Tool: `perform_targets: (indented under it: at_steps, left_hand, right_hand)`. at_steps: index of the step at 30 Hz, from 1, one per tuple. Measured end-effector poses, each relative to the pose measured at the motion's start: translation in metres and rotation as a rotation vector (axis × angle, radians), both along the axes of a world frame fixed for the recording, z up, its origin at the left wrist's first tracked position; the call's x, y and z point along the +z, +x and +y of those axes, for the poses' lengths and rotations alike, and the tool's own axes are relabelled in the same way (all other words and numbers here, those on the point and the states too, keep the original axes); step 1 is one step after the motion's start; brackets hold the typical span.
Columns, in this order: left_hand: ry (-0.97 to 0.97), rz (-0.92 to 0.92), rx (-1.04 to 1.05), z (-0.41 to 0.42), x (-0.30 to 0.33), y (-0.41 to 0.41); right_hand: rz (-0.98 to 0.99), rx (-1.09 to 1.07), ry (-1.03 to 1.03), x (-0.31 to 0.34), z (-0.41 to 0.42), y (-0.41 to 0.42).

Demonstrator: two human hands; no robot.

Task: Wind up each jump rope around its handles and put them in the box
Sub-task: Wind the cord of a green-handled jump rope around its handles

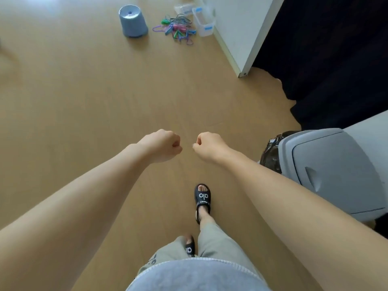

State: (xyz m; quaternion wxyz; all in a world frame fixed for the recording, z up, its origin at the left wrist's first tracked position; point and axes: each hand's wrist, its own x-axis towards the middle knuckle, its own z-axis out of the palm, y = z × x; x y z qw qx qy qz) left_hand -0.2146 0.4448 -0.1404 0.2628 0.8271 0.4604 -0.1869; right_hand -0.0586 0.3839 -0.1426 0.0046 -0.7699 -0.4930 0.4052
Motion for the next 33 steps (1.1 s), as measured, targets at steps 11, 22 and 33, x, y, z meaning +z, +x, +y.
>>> perform_targets:
  at_steps: [11,22,33]
  left_hand:
    - [0.017,-0.090,0.228,0.200,-0.004,0.016]
    - [0.027,-0.110,0.168,0.474,-0.031,-0.005]
    - [0.039,-0.097,0.014,0.753,-0.019,0.042]
  right_hand:
    - [0.063,0.067,-0.013,-0.013,0.232,0.034]
    - [0.026,-0.006,0.003,-0.031,0.496,0.017]
    - [0.033,-0.079,0.052,-0.034,0.764,0.055]
